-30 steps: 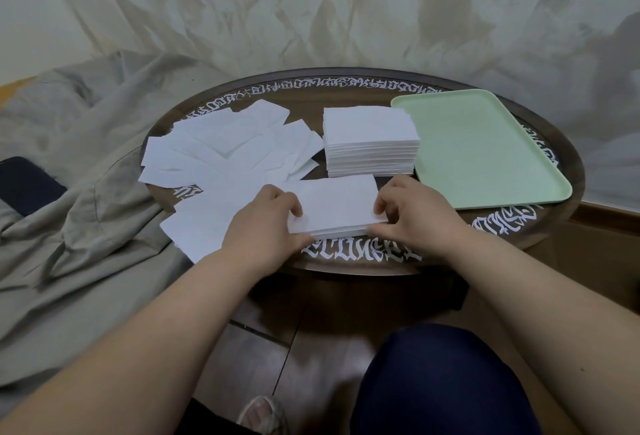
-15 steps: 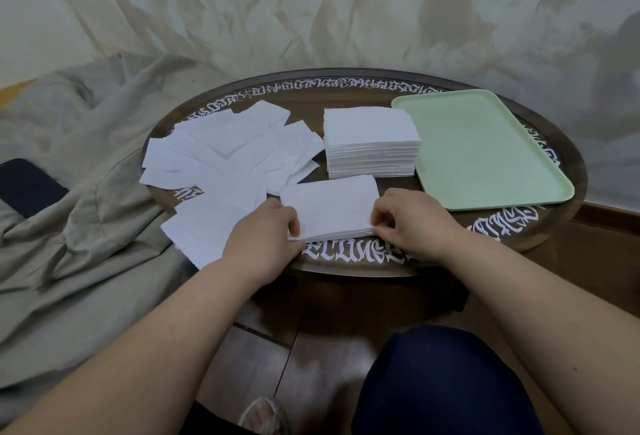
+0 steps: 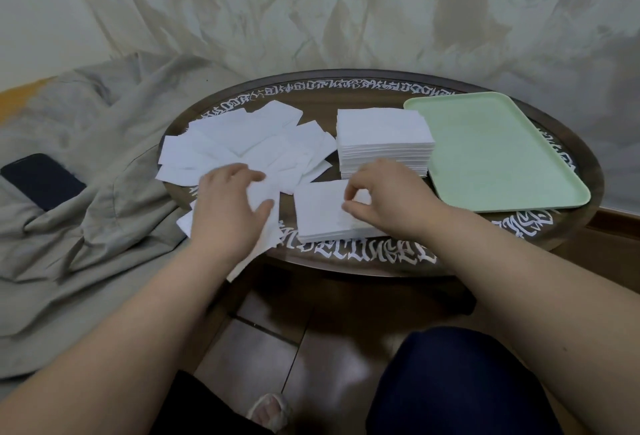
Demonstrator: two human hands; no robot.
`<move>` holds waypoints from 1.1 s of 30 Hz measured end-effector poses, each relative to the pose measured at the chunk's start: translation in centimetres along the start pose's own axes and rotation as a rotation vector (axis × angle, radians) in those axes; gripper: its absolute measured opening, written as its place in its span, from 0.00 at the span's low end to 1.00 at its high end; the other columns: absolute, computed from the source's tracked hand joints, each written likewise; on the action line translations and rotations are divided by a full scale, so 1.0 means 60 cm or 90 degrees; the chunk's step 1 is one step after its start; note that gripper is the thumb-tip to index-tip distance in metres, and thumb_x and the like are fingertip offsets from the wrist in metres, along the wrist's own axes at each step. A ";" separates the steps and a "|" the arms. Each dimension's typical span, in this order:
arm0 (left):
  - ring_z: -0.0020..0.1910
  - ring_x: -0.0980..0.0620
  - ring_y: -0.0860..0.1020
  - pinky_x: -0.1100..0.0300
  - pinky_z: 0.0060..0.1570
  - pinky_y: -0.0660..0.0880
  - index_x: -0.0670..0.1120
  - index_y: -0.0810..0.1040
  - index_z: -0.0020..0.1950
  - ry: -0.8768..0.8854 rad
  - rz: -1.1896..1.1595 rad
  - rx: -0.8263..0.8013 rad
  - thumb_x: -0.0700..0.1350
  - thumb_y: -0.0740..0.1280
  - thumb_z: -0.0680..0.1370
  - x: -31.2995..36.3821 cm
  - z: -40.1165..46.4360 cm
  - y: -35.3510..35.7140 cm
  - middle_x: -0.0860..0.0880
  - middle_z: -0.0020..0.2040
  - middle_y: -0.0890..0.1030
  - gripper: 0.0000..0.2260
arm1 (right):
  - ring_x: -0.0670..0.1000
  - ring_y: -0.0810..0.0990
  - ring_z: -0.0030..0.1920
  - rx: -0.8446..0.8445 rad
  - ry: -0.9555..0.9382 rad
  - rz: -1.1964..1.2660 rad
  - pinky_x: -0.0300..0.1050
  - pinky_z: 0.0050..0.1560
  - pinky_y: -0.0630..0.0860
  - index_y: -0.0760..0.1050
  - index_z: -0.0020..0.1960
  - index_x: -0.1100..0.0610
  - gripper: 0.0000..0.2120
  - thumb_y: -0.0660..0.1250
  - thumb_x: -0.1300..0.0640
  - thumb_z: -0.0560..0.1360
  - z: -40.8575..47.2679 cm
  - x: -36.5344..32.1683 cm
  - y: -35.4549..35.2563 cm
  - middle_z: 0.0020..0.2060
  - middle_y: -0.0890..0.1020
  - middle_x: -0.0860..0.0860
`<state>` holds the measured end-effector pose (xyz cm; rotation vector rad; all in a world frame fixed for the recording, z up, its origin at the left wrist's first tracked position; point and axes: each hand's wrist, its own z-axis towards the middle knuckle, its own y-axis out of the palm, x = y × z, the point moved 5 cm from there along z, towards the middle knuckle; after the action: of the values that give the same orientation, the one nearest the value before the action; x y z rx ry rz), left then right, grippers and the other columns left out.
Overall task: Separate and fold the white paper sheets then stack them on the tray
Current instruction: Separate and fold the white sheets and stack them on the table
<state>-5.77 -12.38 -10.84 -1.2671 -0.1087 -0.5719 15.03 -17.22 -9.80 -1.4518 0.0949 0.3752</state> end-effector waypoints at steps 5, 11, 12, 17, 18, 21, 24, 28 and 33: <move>0.64 0.43 0.74 0.49 0.65 0.69 0.42 0.73 0.67 -0.322 -0.139 -0.028 0.51 0.75 0.70 -0.128 -0.021 -0.015 0.42 0.65 0.76 0.29 | 0.52 0.76 0.57 -0.085 -0.070 0.038 0.45 0.51 0.72 0.76 0.61 0.52 0.16 0.66 0.46 0.76 0.046 -0.111 0.032 0.55 0.81 0.48; 0.40 0.51 0.81 0.58 0.36 0.80 0.44 0.78 0.50 -0.649 -0.590 -0.103 0.44 0.70 0.78 -0.168 -0.070 0.023 0.47 0.45 0.82 0.05 | 0.57 0.76 0.57 -0.259 -0.123 -0.056 0.48 0.51 0.73 0.69 0.61 0.58 0.22 0.69 0.49 0.73 0.058 -0.195 0.138 0.56 0.76 0.55; 0.39 0.51 0.81 0.60 0.30 0.79 0.44 0.78 0.49 -0.653 -0.619 -0.104 0.43 0.71 0.78 -0.163 -0.072 0.025 0.47 0.44 0.82 0.04 | 0.58 0.75 0.56 -0.255 -0.133 -0.068 0.48 0.50 0.72 0.69 0.60 0.58 0.18 0.67 0.52 0.74 0.059 -0.199 0.146 0.56 0.76 0.56; 0.44 0.44 0.82 0.50 0.48 0.79 0.40 0.79 0.50 -0.570 -0.627 -0.100 0.37 0.71 0.75 -0.153 -0.062 0.037 0.43 0.47 0.84 0.05 | 0.55 0.75 0.60 -0.252 -0.125 0.015 0.48 0.59 0.71 0.72 0.66 0.56 0.20 0.64 0.56 0.74 0.055 -0.196 0.144 0.61 0.78 0.54; 0.44 0.45 0.81 0.51 0.48 0.78 0.42 0.79 0.48 -0.545 -0.584 -0.100 0.36 0.70 0.76 -0.150 -0.059 0.035 0.45 0.46 0.83 0.03 | 0.54 0.76 0.58 -0.245 -0.111 0.050 0.45 0.57 0.71 0.74 0.65 0.55 0.19 0.64 0.57 0.74 0.053 -0.193 0.139 0.60 0.79 0.53; 0.47 0.47 0.80 0.52 0.50 0.77 0.46 0.78 0.45 -0.468 -0.468 -0.078 0.39 0.67 0.77 -0.142 -0.052 0.018 0.50 0.45 0.81 0.03 | 0.49 0.77 0.54 -0.191 -0.042 0.160 0.37 0.52 0.68 0.77 0.62 0.53 0.16 0.64 0.57 0.75 0.049 -0.182 0.118 0.57 0.81 0.50; 0.51 0.49 0.82 0.53 0.56 0.77 0.50 0.79 0.48 -0.405 -0.652 -0.037 0.37 0.66 0.79 -0.118 -0.055 -0.009 0.51 0.50 0.83 0.08 | 0.49 0.79 0.53 -0.051 0.100 0.308 0.43 0.57 0.73 0.78 0.60 0.56 0.15 0.64 0.56 0.75 0.057 -0.156 0.093 0.52 0.82 0.51; 0.54 0.47 0.83 0.51 0.55 0.80 0.44 0.79 0.57 -0.332 -0.918 -0.073 0.33 0.63 0.79 -0.075 -0.052 -0.045 0.47 0.54 0.85 0.10 | 0.56 0.82 0.42 -0.027 0.368 0.712 0.58 0.53 0.80 0.77 0.51 0.64 0.23 0.67 0.42 0.74 0.058 -0.127 0.079 0.43 0.82 0.61; 0.52 0.47 0.84 0.54 0.52 0.81 0.41 0.78 0.60 -0.265 -0.975 -0.160 0.36 0.67 0.71 -0.031 -0.049 -0.058 0.44 0.55 0.84 0.17 | 0.54 0.85 0.43 -0.085 0.447 1.111 0.48 0.43 0.82 0.74 0.62 0.65 0.23 0.66 0.47 0.77 0.047 -0.123 0.066 0.45 0.85 0.57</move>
<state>-9.62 -15.05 -9.46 -1.3596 -1.4724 -1.6265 6.46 -15.60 -11.10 -1.2203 1.9860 1.2268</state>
